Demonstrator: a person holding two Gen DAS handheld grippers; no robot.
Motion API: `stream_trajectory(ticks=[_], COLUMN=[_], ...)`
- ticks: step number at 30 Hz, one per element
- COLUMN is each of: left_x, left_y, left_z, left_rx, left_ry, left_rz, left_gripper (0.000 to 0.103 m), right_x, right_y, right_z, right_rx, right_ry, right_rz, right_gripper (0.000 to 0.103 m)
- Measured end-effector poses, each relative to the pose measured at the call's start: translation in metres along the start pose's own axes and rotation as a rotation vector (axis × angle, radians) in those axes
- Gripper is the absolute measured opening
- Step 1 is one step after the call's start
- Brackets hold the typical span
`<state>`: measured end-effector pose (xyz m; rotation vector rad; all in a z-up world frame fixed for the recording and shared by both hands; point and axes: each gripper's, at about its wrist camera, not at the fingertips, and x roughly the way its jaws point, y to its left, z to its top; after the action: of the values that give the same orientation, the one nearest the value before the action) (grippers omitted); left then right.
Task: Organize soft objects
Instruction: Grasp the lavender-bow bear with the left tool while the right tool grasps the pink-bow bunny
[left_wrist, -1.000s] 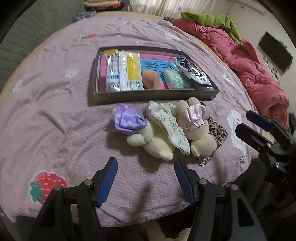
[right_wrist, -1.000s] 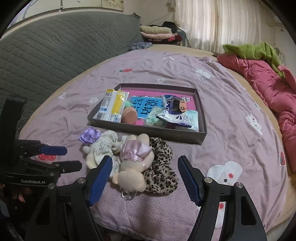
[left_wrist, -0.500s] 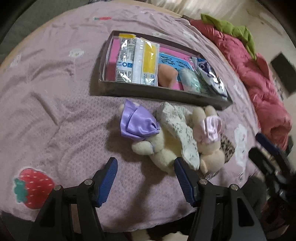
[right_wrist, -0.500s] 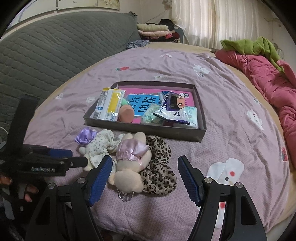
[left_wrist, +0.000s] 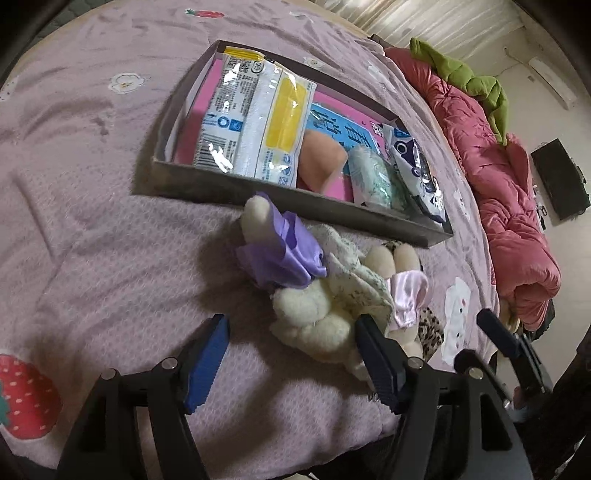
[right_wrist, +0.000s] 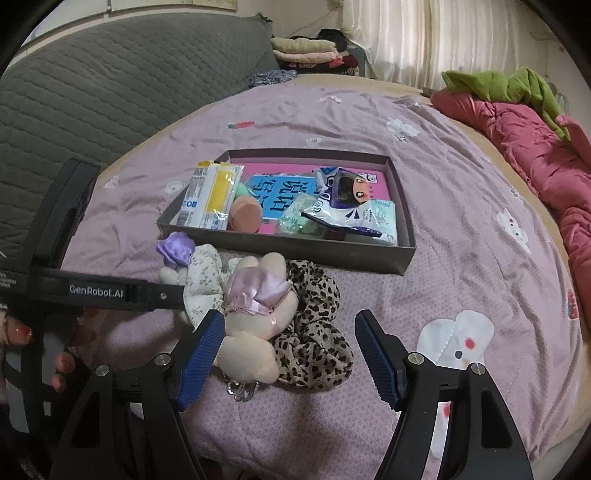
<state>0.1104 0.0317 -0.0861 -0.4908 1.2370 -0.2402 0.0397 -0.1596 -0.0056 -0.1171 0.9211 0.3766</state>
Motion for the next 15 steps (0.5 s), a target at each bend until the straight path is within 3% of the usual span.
stream_trajectory(ticks=[11,15], left_x=[0.008,0.011], left_y=[0.012,0.019], left_z=[0.014,0.015], left_rx=[-0.038,-0.065], left_ry=[-0.002,0.004], left_rz=[-0.009,-0.025], left_gripper=[0.053,0.048], right_x=[0.033,0.044], right_y=[0.011,0.016], right_z=[0.009,0.008], right_rx=[0.002,-0.007], right_ry=[0.043,0.068], right_rz=[0.064,0.074], right_gripper=[0.075,0.064])
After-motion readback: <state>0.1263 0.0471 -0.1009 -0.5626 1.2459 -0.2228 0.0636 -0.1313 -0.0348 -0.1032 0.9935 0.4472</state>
